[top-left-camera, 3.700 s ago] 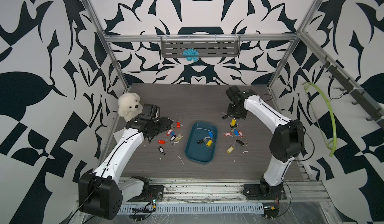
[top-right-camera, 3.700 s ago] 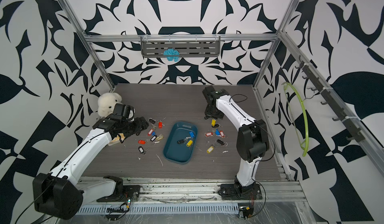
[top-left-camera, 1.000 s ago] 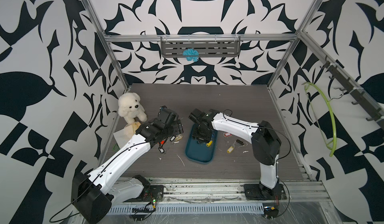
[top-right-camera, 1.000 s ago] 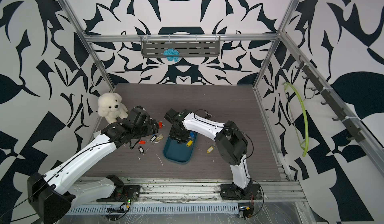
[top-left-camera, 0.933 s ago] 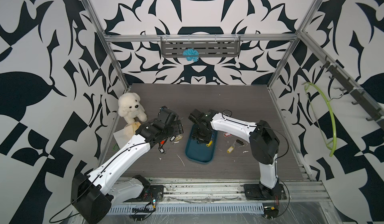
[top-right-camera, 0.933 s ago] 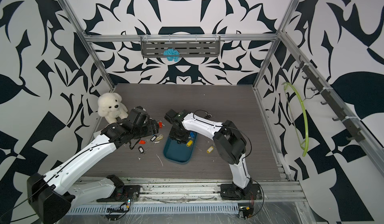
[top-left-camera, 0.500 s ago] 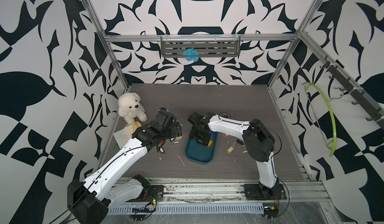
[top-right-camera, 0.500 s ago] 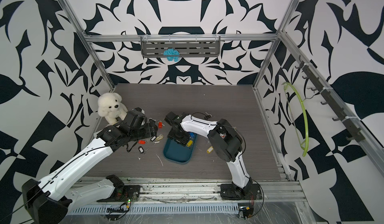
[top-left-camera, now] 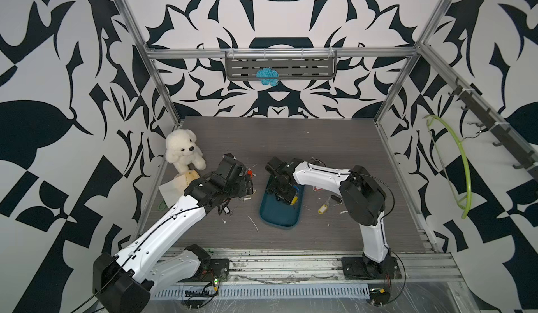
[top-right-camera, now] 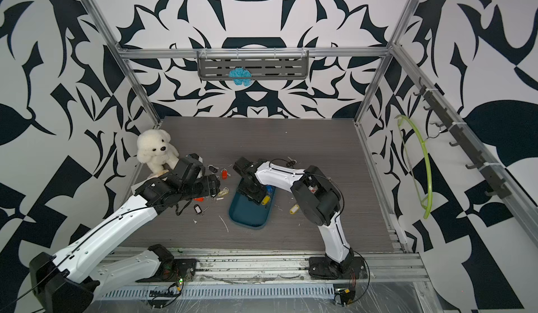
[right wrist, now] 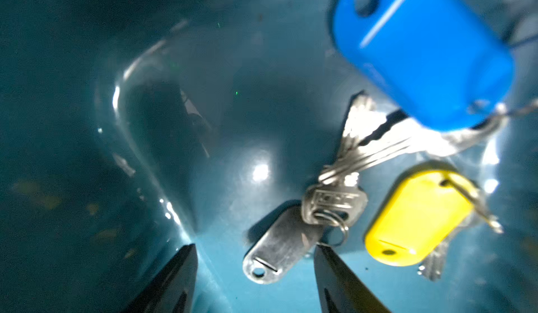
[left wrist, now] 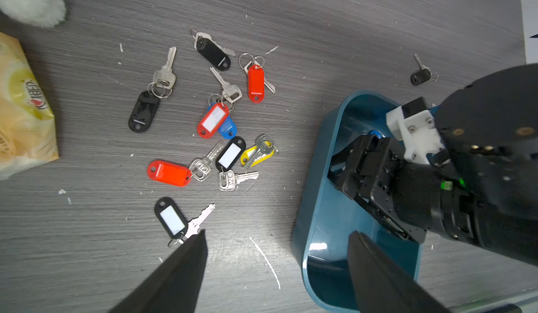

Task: Take the keys out of the storage box
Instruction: Pick up the key from the storage box.

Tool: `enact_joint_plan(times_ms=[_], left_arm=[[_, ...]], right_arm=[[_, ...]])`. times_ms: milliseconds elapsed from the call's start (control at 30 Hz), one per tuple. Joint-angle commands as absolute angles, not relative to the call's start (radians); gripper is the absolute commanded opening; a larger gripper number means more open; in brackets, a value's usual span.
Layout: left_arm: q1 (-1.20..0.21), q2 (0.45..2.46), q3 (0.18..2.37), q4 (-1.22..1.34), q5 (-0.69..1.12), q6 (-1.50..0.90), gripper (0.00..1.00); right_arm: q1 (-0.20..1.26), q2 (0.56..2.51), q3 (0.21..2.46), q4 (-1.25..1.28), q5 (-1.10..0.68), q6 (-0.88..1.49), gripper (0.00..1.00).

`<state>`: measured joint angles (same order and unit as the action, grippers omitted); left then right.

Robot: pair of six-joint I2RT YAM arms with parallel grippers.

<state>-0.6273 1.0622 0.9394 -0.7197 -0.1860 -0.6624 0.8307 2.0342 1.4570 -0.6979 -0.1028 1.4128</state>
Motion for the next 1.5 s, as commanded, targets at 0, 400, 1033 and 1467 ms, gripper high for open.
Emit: enact_joint_plan(times_ms=[0,400,1033,1467], left_arm=[[-0.625,1.065,0.934,-0.725,-0.174,-0.652,0.83],[-0.625,1.067,0.928,-0.724,-0.175,-0.653,0.83],[-0.625,1.074,0.93,-0.724,-0.175,-0.653,0.83],[-0.624,1.07,0.929,-0.727,-0.173,-0.663,0.83]], right_arm=[[0.821,2.024,1.425,-0.72,-0.065,1.434,0.67],[0.821,2.025,1.417,-0.745,-0.048,1.419,0.49],[0.829,1.963,1.493,-0.883,0.057,1.346,0.25],[0.862,1.852,1.634,-1.026,0.174,1.261,0.23]])
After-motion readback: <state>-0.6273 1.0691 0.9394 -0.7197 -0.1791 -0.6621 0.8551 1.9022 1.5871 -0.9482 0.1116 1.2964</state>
